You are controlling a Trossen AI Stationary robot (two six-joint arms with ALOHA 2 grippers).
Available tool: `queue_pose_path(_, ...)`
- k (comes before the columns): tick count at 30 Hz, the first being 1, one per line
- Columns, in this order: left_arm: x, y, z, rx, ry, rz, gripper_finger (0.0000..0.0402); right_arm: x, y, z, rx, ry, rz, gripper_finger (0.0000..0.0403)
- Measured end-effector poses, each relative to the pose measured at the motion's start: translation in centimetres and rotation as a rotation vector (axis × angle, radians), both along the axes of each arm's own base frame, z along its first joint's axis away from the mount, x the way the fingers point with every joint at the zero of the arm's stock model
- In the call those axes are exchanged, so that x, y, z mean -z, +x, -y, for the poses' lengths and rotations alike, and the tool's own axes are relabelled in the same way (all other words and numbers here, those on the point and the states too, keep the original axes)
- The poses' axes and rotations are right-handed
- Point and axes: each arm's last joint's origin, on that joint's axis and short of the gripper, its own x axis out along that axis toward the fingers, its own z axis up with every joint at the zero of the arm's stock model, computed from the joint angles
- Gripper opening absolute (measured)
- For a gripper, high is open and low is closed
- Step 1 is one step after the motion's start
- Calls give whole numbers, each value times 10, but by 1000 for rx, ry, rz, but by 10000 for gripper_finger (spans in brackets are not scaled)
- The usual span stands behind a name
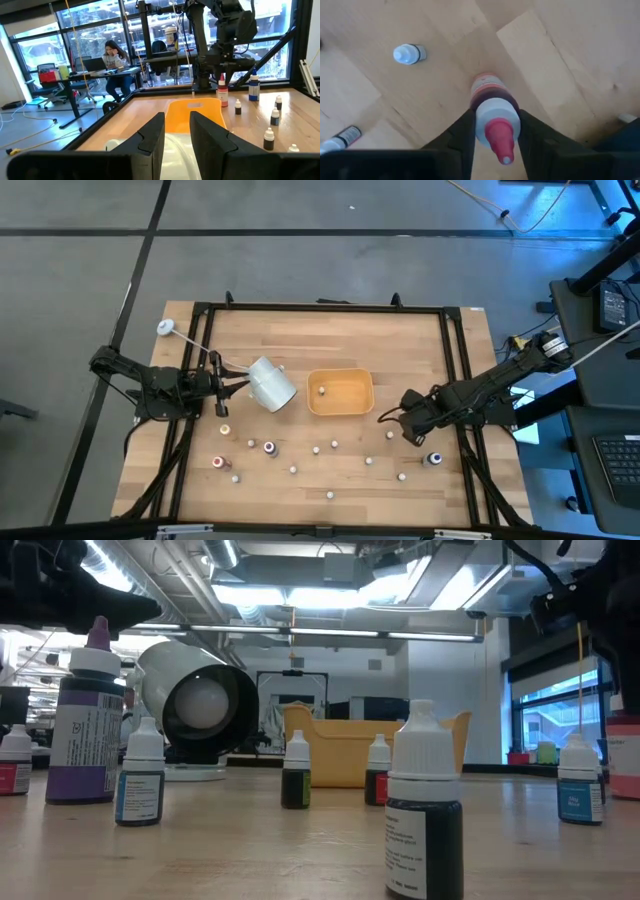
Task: Pick & Place food coloring
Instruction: Put the large pink food coloring bottle into the yellow bin
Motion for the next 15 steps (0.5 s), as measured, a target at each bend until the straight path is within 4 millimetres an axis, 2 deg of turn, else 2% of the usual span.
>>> queue_pose_path(3,0,0,0,0,0,0,88,-10,6,-2,-57,-21,52,119)
queue_pose_path(11,0,0,0,0,0,0,88,-80,37,4,-146,-95,291,119)
queue_pose_path(15,0,0,0,0,0,0,88,-104,60,15,-186,-138,346,119)
